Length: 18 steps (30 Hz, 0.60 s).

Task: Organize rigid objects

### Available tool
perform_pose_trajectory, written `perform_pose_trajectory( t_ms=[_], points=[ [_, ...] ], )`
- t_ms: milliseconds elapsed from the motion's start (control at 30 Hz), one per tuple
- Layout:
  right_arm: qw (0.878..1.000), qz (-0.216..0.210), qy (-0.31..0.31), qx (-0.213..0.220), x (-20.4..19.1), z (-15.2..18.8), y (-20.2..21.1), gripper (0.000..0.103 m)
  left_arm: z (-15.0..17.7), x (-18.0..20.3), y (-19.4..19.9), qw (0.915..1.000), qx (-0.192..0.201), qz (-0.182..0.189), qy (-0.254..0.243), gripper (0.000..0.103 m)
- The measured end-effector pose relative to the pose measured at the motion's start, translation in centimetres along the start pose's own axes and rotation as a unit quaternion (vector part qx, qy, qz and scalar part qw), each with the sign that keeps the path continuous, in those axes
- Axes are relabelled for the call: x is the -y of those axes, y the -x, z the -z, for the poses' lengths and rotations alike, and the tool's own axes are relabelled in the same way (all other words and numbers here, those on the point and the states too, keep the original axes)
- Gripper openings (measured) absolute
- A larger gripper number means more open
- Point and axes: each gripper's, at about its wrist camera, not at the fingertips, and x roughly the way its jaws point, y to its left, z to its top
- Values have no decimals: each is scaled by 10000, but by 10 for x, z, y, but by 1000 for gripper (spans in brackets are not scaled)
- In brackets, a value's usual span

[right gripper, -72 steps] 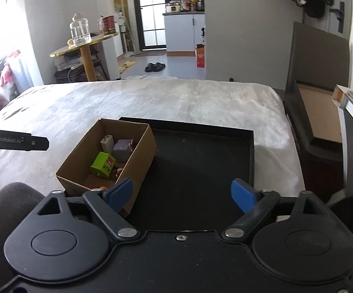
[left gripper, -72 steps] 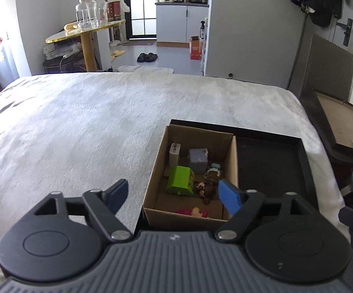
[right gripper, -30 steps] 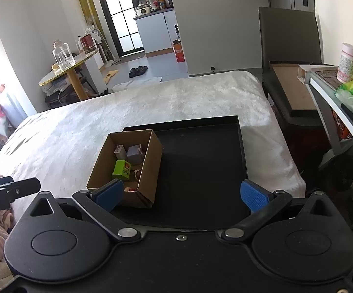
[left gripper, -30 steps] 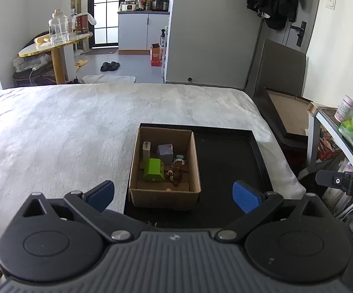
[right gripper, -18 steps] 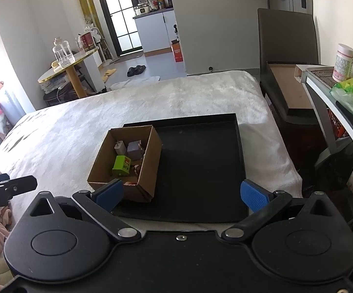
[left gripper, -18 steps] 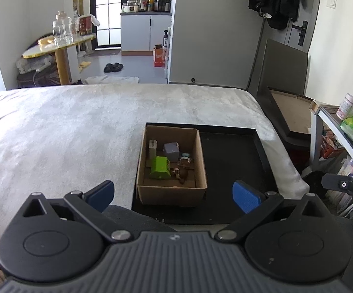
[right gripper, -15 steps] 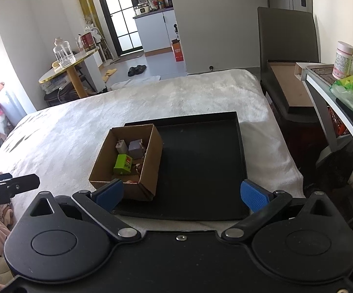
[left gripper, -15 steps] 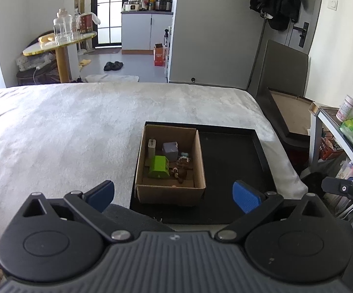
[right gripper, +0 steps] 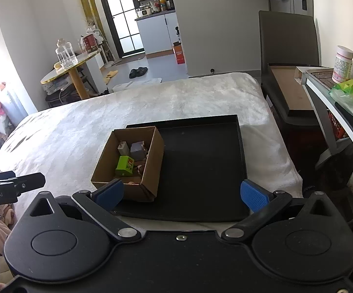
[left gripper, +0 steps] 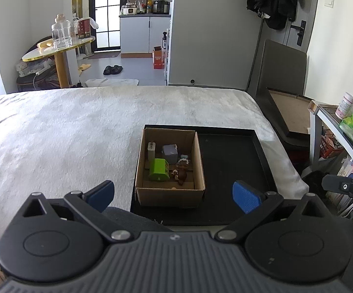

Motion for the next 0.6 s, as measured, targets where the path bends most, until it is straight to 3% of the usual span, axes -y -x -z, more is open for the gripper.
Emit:
perform_pose_trajectory(
  t_ms=[600],
  points=[
    [10000,8,-9,-72,-2,1,-2,103,1,2,1,10000,9,29,-32,103]
  ],
)
